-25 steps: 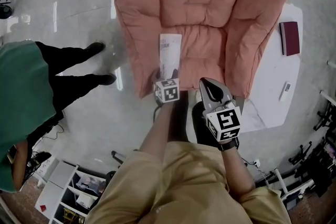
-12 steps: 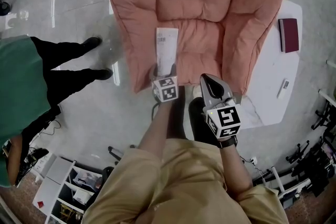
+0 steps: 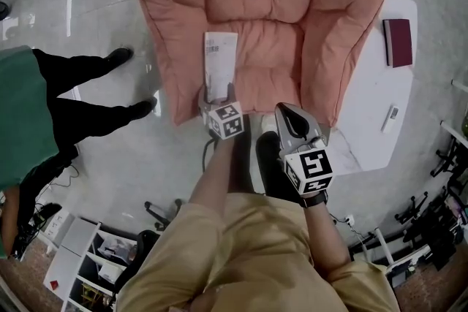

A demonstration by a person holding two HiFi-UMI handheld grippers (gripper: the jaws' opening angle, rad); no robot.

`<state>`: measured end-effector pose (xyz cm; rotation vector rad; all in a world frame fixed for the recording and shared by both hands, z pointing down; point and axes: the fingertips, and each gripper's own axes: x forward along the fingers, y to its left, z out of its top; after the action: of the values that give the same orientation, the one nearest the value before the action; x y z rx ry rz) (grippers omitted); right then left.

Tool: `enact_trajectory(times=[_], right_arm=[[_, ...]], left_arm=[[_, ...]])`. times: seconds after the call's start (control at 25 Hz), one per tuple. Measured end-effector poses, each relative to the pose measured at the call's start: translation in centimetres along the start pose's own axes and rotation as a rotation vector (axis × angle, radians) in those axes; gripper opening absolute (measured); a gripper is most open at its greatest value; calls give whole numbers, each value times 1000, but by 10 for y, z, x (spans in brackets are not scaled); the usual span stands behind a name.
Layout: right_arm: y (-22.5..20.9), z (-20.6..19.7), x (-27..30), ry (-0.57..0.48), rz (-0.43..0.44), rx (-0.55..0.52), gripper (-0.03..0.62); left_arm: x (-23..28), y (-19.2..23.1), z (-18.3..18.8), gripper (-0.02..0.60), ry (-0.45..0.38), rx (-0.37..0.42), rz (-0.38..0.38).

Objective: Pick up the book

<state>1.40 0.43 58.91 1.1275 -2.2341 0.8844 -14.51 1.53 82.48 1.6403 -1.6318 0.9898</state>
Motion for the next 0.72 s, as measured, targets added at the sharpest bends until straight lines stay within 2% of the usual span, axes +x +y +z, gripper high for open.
enact_trajectory(times=[0.08,0.2,0.28,0.32,0.36,0.4,0.56,0.6,0.72], right_arm=[[-9,-6,-5,3,-9,3,3],[-18,-17,-10,13,-19,21,3],[-19,-22,-12,17,-18,27,3],[-18,-24,-13,18,-16,24,4],[-17,-25,-14,19,-12,20,4],[-17,-25,-15,18,-8,16,3],[-21,-30,-17,26,-6,9,3],[-23,-32,-18,29,-8,11,3],[-27,-41,-17,38,-16,20,3]], left_arm=[[5,3,-2,300,29,-49,-22],[11,0,-1,234,100,-134,-129],[17,0,-3,235,158,-106,-172],[22,2,-6,278,185,-77,-175],[28,4,-9,318,208,-57,-172],[36,7,-13,319,227,-51,-167],[60,15,-20,264,282,-63,-119],[62,18,-21,245,296,-61,-95],[68,31,-23,120,316,-62,-6]])
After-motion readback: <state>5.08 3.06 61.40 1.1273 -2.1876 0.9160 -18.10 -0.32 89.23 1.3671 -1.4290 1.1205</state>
